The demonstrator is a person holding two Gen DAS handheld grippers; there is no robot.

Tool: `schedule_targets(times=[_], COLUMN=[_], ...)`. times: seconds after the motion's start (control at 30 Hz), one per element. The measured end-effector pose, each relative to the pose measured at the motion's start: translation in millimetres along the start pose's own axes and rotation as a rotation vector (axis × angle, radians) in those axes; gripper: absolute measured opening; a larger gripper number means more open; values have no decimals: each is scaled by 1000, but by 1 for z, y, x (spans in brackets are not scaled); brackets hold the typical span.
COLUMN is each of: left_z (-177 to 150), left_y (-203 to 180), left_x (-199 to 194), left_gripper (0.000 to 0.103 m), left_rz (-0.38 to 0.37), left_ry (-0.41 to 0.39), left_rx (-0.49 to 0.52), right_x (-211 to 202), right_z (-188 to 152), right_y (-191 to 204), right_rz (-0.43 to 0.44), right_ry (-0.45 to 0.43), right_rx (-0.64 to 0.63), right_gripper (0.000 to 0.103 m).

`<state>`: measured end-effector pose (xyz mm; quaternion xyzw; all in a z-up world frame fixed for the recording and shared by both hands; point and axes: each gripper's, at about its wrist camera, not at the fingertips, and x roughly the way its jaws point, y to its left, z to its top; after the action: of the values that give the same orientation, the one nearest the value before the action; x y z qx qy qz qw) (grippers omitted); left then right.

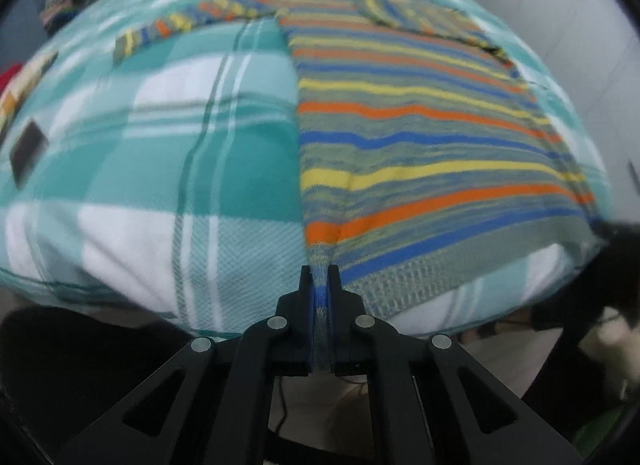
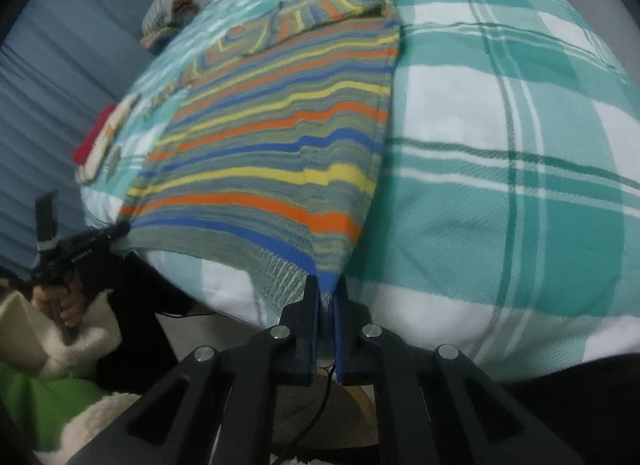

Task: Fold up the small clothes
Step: 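Grasp the other sleeve with the left tool and fold it across the body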

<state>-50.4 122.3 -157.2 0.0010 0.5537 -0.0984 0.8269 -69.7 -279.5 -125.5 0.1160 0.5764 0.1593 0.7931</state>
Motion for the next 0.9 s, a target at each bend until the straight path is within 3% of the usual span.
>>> schedule_targets(times=[0.07, 0.13, 0.17, 0.2, 0.27, 0.3, 0.4, 0.47, 0.53, 0.67, 0.8, 0.83, 0.9], left_z=[1, 1, 1, 2, 10, 14, 49, 81, 123, 196, 230, 236, 237], left_y=[-2, -3, 0, 5, 20, 29, 68, 102, 144, 216, 246, 248, 250], left_x=[10, 6, -1, -8, -33, -45, -75, -82, -71, -16, 44, 59, 79], left_gripper=[4, 13, 22, 41, 69, 78, 92, 96, 97, 97, 94, 93, 74], left_rz=[14, 35, 42, 50, 84, 100, 114, 104, 107, 136, 202, 203, 210], left_ry=[10, -1, -13, -27, -103, -148, -257, -316, -340, -272, -165, -140, -96], left_rx=[-3, 2, -5, -17, -54, -71, -140, -205, -274, -417, -466, -468, -482], right_x=[18, 27, 27, 24, 12, -2, -43, -62, -71, -59, -32, -27, -16], right_z=[-2, -3, -3, -2, -2, -1, 10, 23, 40, 67, 81, 82, 80], right_y=[-9, -13, -14, -12, -13, -11, -7, -2, 6, 35, 71, 78, 93], right_rz=[-35, -44, -40, -45, -60, -76, -172, -198, -190, -103, -17, -19, -42], right_ry=[22, 25, 18, 12, -4, -51, -213, -312, -396, -468, -457, -449, -431], right_rx=[34, 51, 59, 60, 37, 16, -47, -79, -101, -117, -176, -199, -254], right_gripper=[6, 7, 14, 21, 54, 59, 66, 73, 73, 73, 73, 73, 73])
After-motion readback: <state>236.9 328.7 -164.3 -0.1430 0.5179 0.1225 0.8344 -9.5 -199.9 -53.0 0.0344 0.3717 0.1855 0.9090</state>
